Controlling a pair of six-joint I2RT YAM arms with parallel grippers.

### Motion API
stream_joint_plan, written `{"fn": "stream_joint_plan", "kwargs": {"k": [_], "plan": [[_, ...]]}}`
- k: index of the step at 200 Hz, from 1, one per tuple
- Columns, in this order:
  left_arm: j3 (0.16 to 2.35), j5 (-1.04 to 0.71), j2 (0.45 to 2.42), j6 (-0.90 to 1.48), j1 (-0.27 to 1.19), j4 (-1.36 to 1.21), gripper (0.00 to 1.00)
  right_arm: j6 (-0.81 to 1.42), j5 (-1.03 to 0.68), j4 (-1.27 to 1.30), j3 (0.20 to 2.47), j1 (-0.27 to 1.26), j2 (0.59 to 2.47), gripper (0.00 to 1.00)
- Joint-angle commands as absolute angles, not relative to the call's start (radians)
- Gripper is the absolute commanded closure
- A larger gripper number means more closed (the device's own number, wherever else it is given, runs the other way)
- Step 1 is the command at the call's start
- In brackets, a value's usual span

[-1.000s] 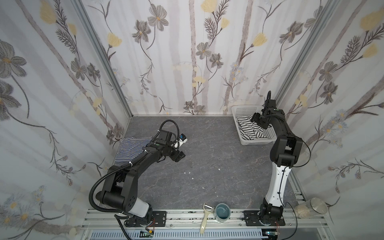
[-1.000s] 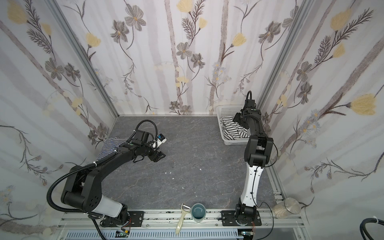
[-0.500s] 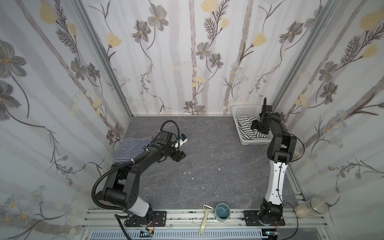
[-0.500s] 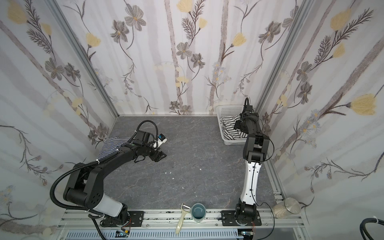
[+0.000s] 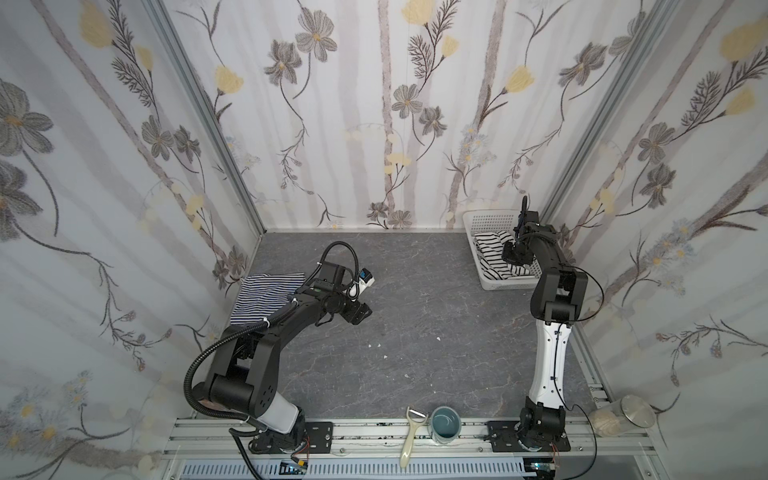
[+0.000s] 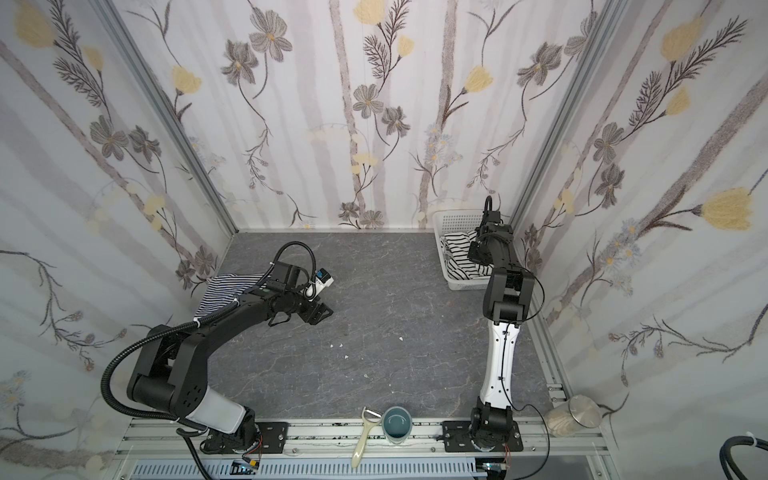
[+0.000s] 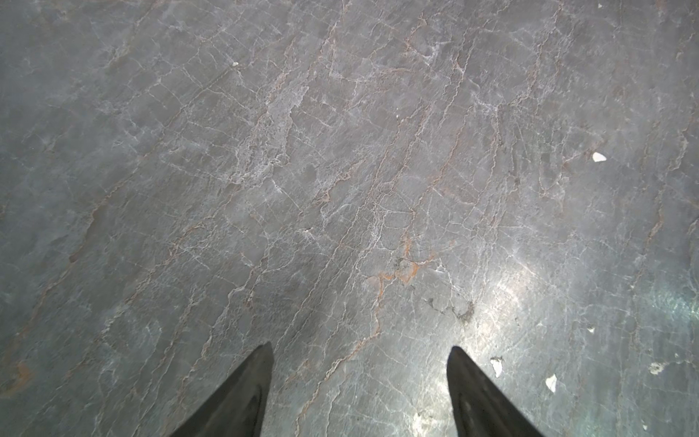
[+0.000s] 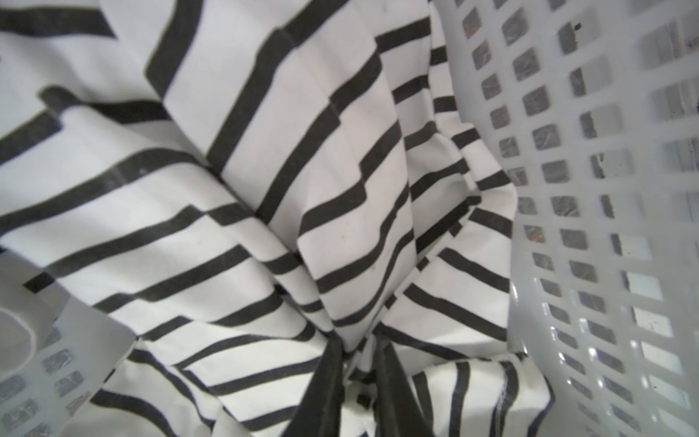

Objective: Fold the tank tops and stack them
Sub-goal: 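Grasp the black-and-white striped tank top in the basket with the right gripper and lift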

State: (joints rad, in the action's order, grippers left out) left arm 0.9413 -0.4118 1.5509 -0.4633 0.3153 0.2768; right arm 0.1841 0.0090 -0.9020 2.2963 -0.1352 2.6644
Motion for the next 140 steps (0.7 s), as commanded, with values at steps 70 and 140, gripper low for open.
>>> {"fn": "stream_joint_plan", "kwargs": {"k": [70, 140], "plan": [[0.963, -0.414, 1.548, -0.444, 0.316, 0.253, 0.25, 0.237, -0.029, -0.805, 2.136, -0.107, 2.292, 1.00], [0.991, -0.417, 1.560, -0.437, 0.315, 0.253, 0.25, 0.323, -0.184, -0.664, 2.003, -0.041, 1.813, 1.00]]}}
